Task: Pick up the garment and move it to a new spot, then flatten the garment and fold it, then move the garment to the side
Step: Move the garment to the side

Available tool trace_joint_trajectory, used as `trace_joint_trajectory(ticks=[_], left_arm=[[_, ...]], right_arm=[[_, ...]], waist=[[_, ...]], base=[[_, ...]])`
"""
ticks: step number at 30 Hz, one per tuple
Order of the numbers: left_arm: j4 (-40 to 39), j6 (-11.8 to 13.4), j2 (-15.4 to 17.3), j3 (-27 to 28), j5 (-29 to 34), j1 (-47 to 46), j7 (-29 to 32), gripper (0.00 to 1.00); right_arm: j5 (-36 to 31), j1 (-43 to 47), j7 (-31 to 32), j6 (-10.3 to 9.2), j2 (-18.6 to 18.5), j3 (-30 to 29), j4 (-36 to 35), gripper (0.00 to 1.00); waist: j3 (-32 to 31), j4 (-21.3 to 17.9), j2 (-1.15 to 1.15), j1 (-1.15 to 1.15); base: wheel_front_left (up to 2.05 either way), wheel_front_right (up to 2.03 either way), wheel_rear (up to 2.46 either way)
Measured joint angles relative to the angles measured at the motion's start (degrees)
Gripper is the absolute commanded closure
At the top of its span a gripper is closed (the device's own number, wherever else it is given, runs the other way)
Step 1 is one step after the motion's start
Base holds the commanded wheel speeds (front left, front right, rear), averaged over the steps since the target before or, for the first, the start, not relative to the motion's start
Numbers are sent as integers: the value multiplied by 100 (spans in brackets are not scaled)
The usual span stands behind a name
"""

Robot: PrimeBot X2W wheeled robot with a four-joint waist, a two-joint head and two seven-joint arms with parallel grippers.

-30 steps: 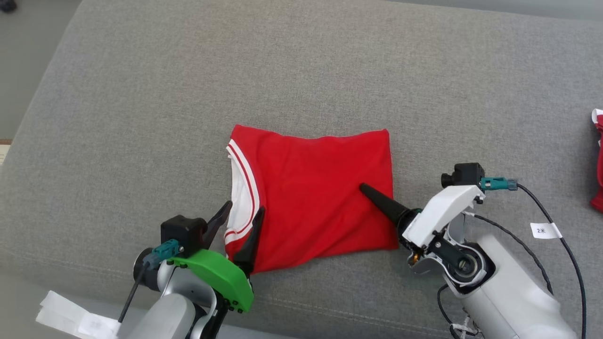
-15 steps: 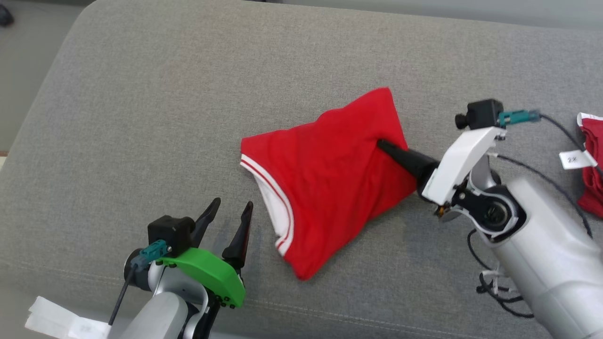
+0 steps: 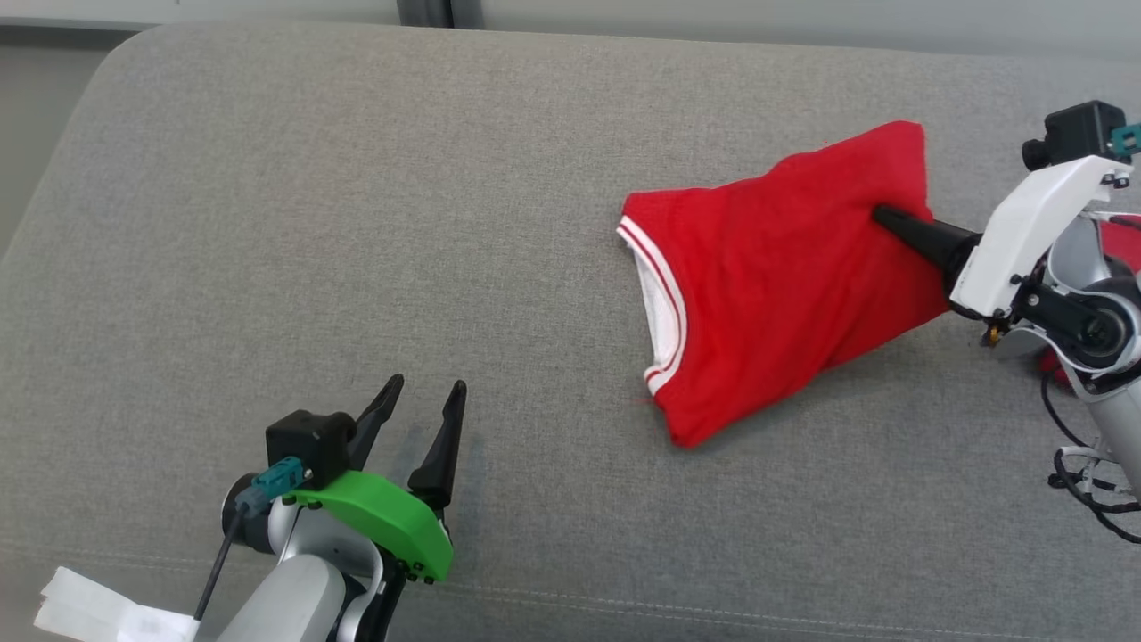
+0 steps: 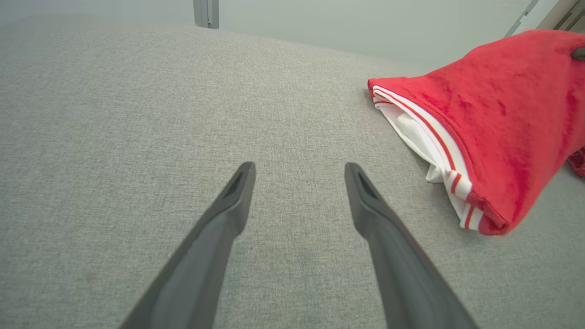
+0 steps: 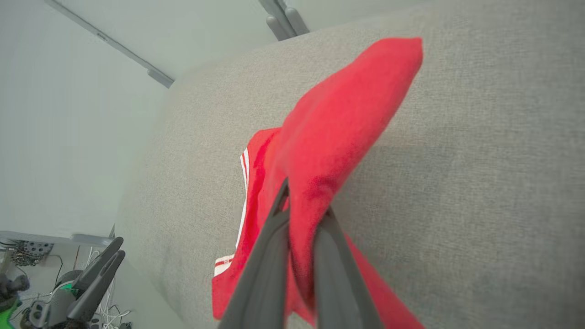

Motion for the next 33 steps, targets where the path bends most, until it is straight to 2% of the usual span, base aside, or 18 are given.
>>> trace_joint_trajectory(ticks=[8,11,15,20,33], left_arm=[[-35,15,25,-1,0,21,-4,0],[-73,15,25,-20,0,23,-2,0],[-212,15,20,-80,0,21,13,0],[-298,15,20,-144,9,8,64,0],[-380,24,116,-105,41,-31,156,0]], right_arm=[[-9,-24,232,-211,-481,-231,-208,100],[-102,-87,242,-381,-782,-387,-222,100],[-155,-178,281,-503,-1146,-648,-243,100],[-143,-188,272,-591,-1163,-850,-297,100],[-137,-318,224,-602,-1251,-961,-472,100]], waist=[[-39,-293,0,0],[-29,-413,0,0],[54,-564,0,0],[226,-621,0,0],[598,-724,0,0]], base=[[0,0,0],[0,0,0],[0,0,0],[0,0,0],[0,0,0]])
